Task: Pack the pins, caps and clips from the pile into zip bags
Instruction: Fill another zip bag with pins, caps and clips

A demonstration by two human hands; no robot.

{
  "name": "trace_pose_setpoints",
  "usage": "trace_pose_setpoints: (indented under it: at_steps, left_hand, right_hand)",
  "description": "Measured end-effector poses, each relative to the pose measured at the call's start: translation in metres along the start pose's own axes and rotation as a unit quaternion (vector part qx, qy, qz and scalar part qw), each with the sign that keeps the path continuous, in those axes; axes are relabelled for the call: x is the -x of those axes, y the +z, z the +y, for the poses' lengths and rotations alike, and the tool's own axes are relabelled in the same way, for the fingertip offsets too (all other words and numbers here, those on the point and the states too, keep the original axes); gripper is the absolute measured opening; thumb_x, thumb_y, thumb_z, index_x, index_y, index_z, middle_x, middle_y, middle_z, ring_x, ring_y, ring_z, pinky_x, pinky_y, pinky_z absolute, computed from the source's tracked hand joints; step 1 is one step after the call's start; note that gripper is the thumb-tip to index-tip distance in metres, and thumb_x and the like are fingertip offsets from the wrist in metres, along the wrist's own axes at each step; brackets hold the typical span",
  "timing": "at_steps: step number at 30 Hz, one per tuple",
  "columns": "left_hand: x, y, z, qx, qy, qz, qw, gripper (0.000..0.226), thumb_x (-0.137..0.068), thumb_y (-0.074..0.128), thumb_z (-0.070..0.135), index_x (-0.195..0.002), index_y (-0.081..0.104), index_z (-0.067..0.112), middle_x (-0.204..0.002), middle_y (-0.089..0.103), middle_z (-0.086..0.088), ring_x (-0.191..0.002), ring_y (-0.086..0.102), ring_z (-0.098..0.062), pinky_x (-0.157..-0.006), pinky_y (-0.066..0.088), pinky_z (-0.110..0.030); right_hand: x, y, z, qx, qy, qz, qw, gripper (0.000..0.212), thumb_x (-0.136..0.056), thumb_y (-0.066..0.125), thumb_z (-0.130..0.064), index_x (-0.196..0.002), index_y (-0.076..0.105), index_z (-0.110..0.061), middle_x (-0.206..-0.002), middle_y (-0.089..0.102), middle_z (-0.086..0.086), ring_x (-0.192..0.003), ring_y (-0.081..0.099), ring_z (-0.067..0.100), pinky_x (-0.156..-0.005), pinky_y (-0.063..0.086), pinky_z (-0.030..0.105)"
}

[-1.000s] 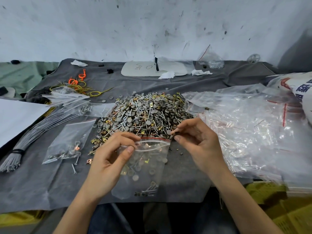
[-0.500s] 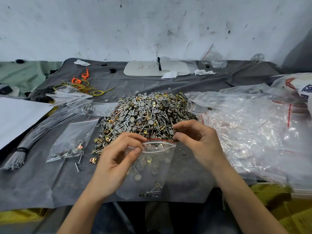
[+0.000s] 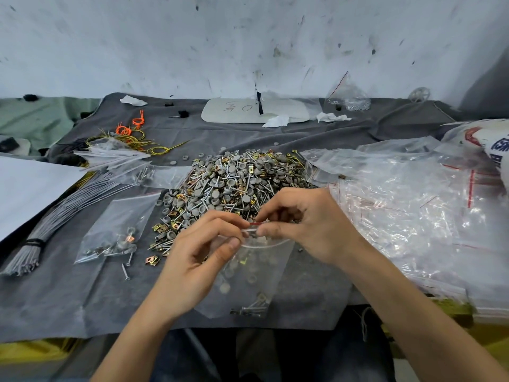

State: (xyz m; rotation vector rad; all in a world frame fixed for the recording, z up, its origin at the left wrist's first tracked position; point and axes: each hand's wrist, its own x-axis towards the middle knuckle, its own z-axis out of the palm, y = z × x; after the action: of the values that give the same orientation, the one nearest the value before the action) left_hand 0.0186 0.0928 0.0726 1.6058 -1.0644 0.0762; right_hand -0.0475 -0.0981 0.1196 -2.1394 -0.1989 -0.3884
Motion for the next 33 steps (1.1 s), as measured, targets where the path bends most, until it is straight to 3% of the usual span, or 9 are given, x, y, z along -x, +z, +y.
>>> trace_pose_setpoints:
  at_steps: [10, 13, 16, 19, 22, 24, 28, 31, 33]
  left_hand:
    - [0.005, -0.004, -0.004, 0.012, -0.018, 0.020, 1.000, 0.013, -0.091, 0.054, 0.023, -0.086, 0.065, 0.016, -0.107, 0.066, 0.006, -0.102, 0.063, -0.016, -0.086, 0.047, -0.022]
    - [0.006, -0.004, -0.006, 0.020, -0.035, 0.029, 0.999, 0.015, -0.091, 0.055, 0.026, -0.086, 0.065, 0.017, -0.106, 0.067, 0.006, -0.100, 0.063, -0.018, -0.082, 0.050, -0.029]
    - [0.009, -0.002, -0.008, 0.022, -0.046, 0.027, 0.998, 0.016, -0.090, 0.055, 0.028, -0.084, 0.067, 0.018, -0.106, 0.067, 0.004, -0.098, 0.064, -0.024, -0.079, 0.052, -0.043]
    - [0.010, 0.002, -0.008, 0.028, -0.058, 0.017, 0.998, 0.015, -0.090, 0.055, 0.030, -0.083, 0.067, 0.022, -0.107, 0.067, 0.007, -0.097, 0.064, -0.024, -0.078, 0.052, -0.046]
    - [0.008, 0.006, -0.006, 0.029, -0.053, 0.004, 0.998, 0.013, -0.090, 0.055, 0.030, -0.085, 0.066, 0.025, -0.109, 0.066, 0.007, -0.100, 0.064, -0.020, -0.080, 0.052, -0.039]
    - [0.006, 0.008, -0.005, 0.030, -0.042, 0.001, 0.999, 0.012, -0.091, 0.055, 0.029, -0.084, 0.065, 0.025, -0.109, 0.066, 0.007, -0.101, 0.064, -0.020, -0.081, 0.051, -0.030]
    - [0.007, 0.005, -0.005, 0.037, -0.031, 0.015, 0.999, 0.012, -0.091, 0.055, 0.026, -0.086, 0.066, 0.023, -0.110, 0.066, 0.007, -0.104, 0.064, -0.020, -0.088, 0.049, -0.026]
    - [0.008, 0.001, -0.005, 0.053, -0.040, 0.033, 0.997, 0.011, -0.090, 0.056, 0.026, -0.086, 0.066, 0.025, -0.109, 0.067, 0.005, -0.105, 0.064, -0.020, -0.089, 0.049, -0.026]
    - [0.009, -0.001, -0.005, 0.055, -0.046, 0.038, 0.997, 0.011, -0.090, 0.056, 0.026, -0.086, 0.067, 0.024, -0.108, 0.068, 0.005, -0.105, 0.064, -0.021, -0.089, 0.049, -0.028]
  right_hand:
    - [0.012, -0.010, 0.044, -0.172, 0.130, 0.166, 0.962, 0.027, -0.082, 0.067, 0.005, -0.083, 0.071, -0.021, -0.074, 0.073, 0.002, -0.072, 0.073, 0.015, -0.066, 0.056, 0.019]
    - [0.025, 0.002, 0.073, -0.332, 0.297, 0.222, 0.867, 0.018, -0.086, 0.057, 0.012, -0.083, 0.062, -0.005, -0.077, 0.067, 0.010, -0.064, 0.072, 0.016, -0.061, 0.058, 0.022]
    - [0.030, 0.004, 0.084, -0.429, 0.357, 0.265, 0.786, 0.016, -0.087, 0.057, 0.009, -0.084, 0.059, -0.007, -0.075, 0.067, 0.010, -0.062, 0.071, 0.019, -0.061, 0.060, 0.026]
    - [0.025, -0.001, 0.063, -0.380, 0.270, 0.270, 0.843, 0.018, -0.072, 0.074, -0.008, -0.081, 0.065, -0.021, -0.076, 0.069, 0.002, -0.066, 0.069, 0.014, -0.055, 0.054, 0.020]
    - [0.021, -0.002, 0.025, -0.184, 0.101, 0.182, 0.961, 0.021, -0.070, 0.080, -0.019, -0.077, 0.067, -0.034, -0.080, 0.071, -0.009, -0.074, 0.067, 0.004, -0.060, 0.050, 0.012]
    - [0.020, 0.004, 0.010, -0.048, 0.012, 0.106, 0.993, 0.019, -0.076, 0.077, -0.018, -0.080, 0.067, -0.034, -0.084, 0.069, -0.014, -0.080, 0.064, 0.004, -0.069, 0.052, 0.018]
    - [0.018, 0.013, 0.009, 0.013, -0.020, 0.124, 0.992, 0.010, -0.080, 0.070, -0.024, -0.088, 0.071, -0.030, -0.090, 0.069, -0.015, -0.088, 0.062, 0.007, -0.078, 0.052, 0.024]
    - [0.005, 0.007, 0.032, -0.079, 0.073, 0.261, 0.959, 0.014, -0.086, 0.068, -0.017, -0.084, 0.069, -0.031, -0.080, 0.070, -0.011, -0.073, 0.063, 0.006, -0.064, 0.049, 0.012]
    - [-0.010, 0.008, 0.060, -0.014, 0.150, 0.246, 0.957, 0.015, -0.087, 0.067, -0.013, -0.085, 0.070, -0.028, -0.079, 0.069, -0.012, -0.072, 0.062, -0.001, -0.068, 0.049, 0.011]
